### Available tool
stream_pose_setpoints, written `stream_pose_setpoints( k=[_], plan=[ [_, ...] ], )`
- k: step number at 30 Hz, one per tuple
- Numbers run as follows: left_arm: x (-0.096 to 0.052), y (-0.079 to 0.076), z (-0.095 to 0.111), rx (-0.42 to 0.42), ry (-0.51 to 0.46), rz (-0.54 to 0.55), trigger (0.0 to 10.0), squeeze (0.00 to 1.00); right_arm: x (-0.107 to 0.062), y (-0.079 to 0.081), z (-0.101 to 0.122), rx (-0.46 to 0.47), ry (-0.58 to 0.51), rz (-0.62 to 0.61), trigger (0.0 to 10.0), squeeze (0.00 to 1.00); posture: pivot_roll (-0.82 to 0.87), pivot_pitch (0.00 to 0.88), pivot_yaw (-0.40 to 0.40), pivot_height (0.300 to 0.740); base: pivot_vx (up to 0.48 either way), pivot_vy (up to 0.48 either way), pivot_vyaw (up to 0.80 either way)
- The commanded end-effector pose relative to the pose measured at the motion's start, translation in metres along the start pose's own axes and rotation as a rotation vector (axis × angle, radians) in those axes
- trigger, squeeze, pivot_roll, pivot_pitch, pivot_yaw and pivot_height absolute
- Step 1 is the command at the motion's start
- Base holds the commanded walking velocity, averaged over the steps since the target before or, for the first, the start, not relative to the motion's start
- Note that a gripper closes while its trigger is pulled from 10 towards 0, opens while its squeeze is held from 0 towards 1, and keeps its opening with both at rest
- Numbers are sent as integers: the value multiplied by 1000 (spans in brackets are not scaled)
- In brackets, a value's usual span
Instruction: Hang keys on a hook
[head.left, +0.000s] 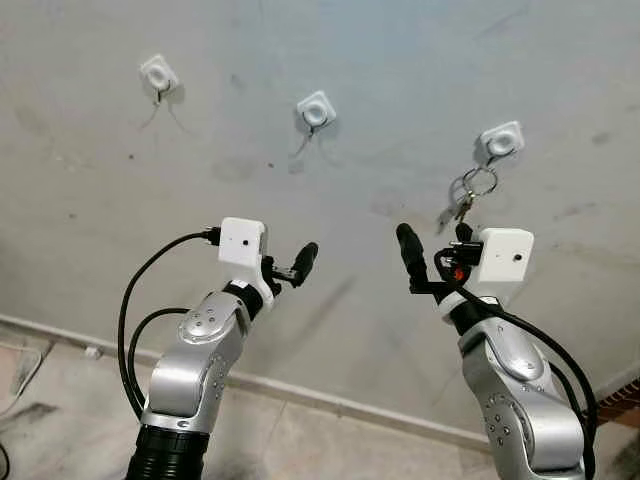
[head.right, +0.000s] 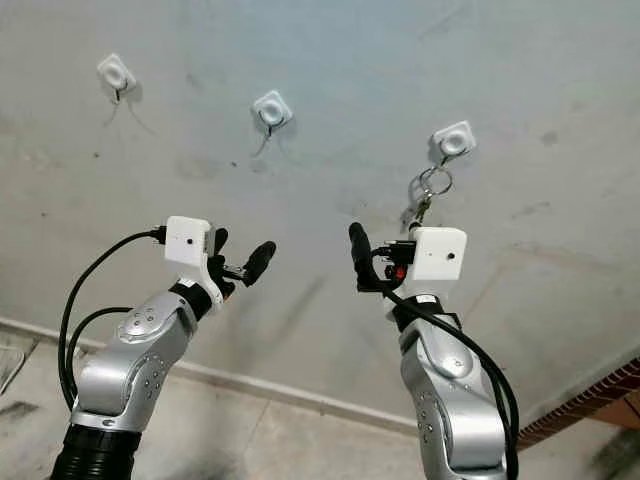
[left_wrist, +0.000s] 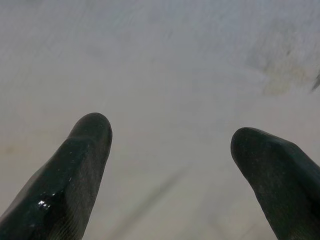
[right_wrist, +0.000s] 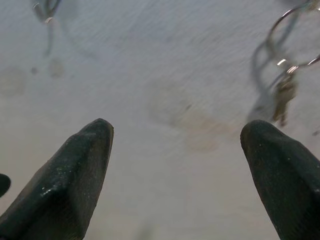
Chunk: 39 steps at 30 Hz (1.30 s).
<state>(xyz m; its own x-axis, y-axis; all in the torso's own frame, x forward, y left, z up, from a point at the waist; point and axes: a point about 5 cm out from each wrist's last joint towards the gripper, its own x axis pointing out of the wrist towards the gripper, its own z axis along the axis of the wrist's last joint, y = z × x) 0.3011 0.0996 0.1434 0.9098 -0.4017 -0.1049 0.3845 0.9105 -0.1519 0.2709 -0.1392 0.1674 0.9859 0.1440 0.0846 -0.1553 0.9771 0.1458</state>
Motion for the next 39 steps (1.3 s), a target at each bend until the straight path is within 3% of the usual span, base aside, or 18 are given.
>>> stream_pose_setpoints(
  k=[1,19,33,39],
  plan=[
    [1,1,-1,4,1,14,10000,0,-1,-3,3,-9,-12,-11,10000,0,78,0,-102,740,-405,0,0],
    [1,0,-4,0,1,11,10000,0,-1,-5,2,-16,-7,-12,10000,0,78,0,-108,740,-349,0,0],
    [-1,-3,-8,-35,9,-7,10000,0,-2,-5,2,-20,-3,-2,10000,0,81,0,-117,740,0,0,0],
    [-1,-2,-8,-41,14,-6,10000,0,-1,-4,2,-20,-2,1,10000,0,82,0,-116,740,0,387,0]
  ],
)
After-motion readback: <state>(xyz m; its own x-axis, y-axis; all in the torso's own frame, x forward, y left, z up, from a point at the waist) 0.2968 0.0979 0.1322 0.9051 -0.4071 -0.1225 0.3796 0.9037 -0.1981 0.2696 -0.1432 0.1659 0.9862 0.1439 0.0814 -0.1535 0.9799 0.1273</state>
